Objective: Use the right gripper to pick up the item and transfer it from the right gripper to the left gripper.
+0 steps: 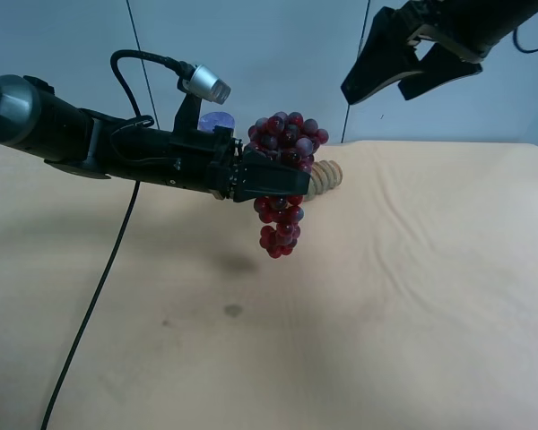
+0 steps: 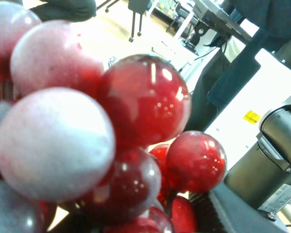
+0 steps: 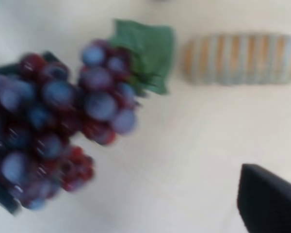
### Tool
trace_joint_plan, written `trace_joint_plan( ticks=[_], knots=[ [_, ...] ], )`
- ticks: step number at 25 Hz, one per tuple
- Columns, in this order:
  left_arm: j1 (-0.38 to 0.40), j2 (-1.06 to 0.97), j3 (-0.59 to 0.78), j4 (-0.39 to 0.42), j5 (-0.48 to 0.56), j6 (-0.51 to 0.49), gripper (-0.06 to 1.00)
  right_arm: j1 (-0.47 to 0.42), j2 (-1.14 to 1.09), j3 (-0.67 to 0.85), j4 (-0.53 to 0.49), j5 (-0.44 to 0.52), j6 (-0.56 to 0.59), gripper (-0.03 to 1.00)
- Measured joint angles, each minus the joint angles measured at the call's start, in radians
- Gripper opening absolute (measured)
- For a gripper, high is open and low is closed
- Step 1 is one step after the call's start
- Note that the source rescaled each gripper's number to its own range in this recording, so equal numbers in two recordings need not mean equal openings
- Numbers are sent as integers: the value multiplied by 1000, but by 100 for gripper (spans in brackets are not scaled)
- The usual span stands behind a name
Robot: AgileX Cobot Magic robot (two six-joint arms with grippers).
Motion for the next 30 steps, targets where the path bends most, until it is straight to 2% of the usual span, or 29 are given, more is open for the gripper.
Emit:
trace_joint_plan(
  ticks=[3, 7, 16, 23, 30],
  knots=[
    [0, 0, 0, 0, 0, -2, 2, 0, -39, 14, -109, 9, 71, 100],
    [0, 0, 0, 0, 0, -4, 2, 0, -104, 113, -199, -24, 125, 100],
    [0, 0, 0, 0, 0, -12, 1, 0, -297, 367, -316, -144, 211, 100],
    [0, 0, 0, 0, 0, -20, 1, 0, -546, 502, -378, -165, 260, 100],
    [0, 0, 0, 0, 0, -39, 1, 0, -823, 662, -397, -139, 319, 100]
  ],
)
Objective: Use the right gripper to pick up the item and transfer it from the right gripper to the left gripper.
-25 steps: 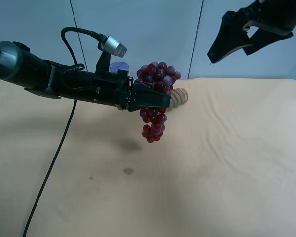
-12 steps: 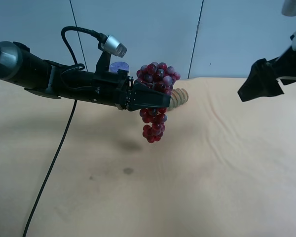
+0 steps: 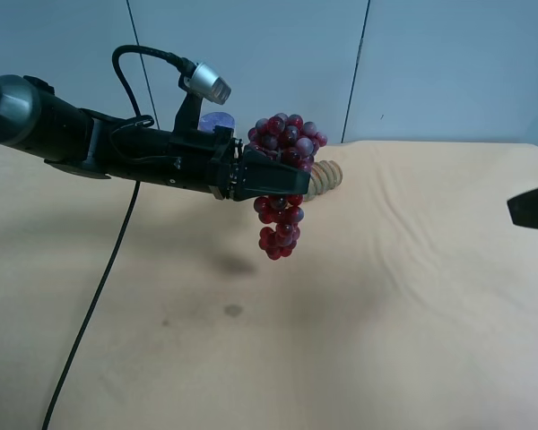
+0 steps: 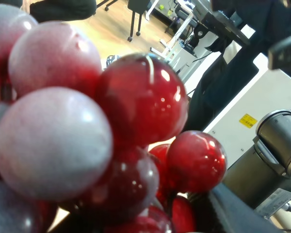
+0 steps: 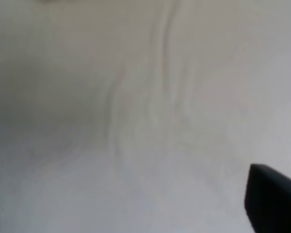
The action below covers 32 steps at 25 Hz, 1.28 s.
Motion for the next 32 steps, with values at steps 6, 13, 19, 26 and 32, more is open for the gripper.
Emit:
trace_joint_plan(
  ticks=[6, 13, 19, 26, 32],
  knots=[
    [0, 0, 0, 0, 0, -5, 1, 2, -207, 74, -19, 87, 37, 100],
    [0, 0, 0, 0, 0, -6, 1, 2, -345, 165, -30, 198, 71, 100],
    [0, 0, 0, 0, 0, -11, 1, 2, -392, 205, -30, 133, 71, 100],
    [0, 0, 0, 0, 0, -30, 1, 2, -405, 207, -9, 126, 71, 100],
    [0, 0, 0, 0, 0, -32, 1, -95, -533, 207, -21, 126, 71, 100]
  ],
)
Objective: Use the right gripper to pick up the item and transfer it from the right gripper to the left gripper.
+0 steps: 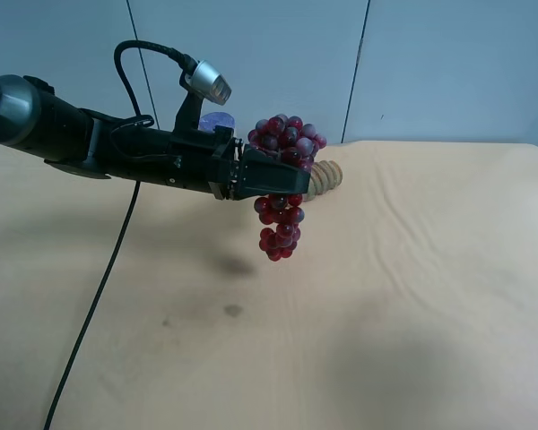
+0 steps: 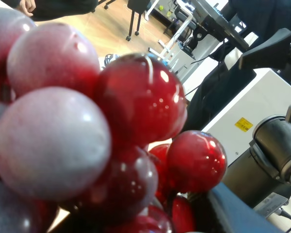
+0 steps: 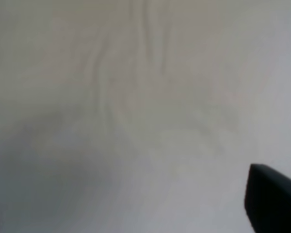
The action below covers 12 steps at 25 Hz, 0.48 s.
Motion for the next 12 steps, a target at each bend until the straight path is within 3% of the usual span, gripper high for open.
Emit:
trace_joint_plan(
  ticks=[5, 12],
  knots=[
    [0, 0, 0, 0, 0, -11, 1, -133, -127, 0, -24, 0, 1, 100],
    [0, 0, 0, 0, 0, -22, 1, -151, -127, 1, 2, -1, 37, 100]
  ],
)
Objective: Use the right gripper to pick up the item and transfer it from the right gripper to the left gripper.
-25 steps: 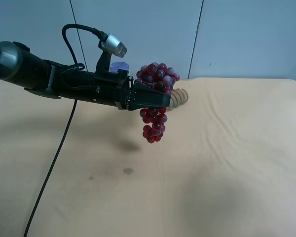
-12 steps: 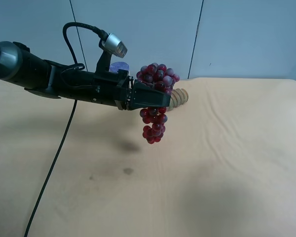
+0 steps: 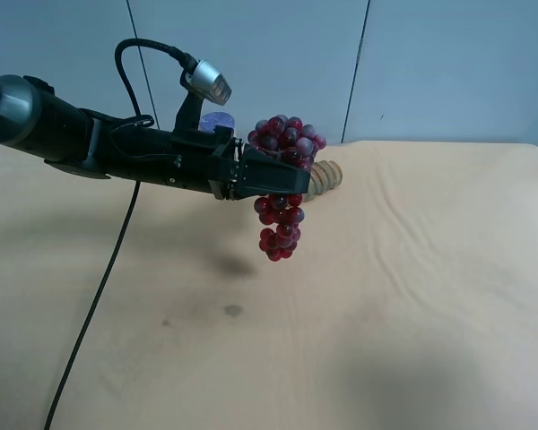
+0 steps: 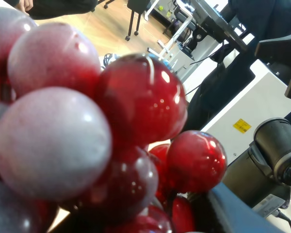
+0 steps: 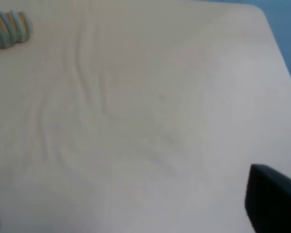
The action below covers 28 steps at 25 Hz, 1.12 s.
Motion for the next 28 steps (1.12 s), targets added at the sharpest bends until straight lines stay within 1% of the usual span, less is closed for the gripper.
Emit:
trace_joint_plan(
  ticks=[2, 4, 14, 28],
  knots=[
    [0, 0, 0, 0, 0, -4, 1, 0, 0, 0, 33, -1, 15, 100],
    [0, 0, 0, 0, 0, -5, 1, 0, 0, 0, 45, -3, 15, 100],
    [0, 0, 0, 0, 0, -41, 1, 0, 0, 0, 53, -4, 15, 100],
    [0, 0, 0, 2, 0, -48, 1, 0, 0, 0, 53, -4, 16, 100]
  ],
)
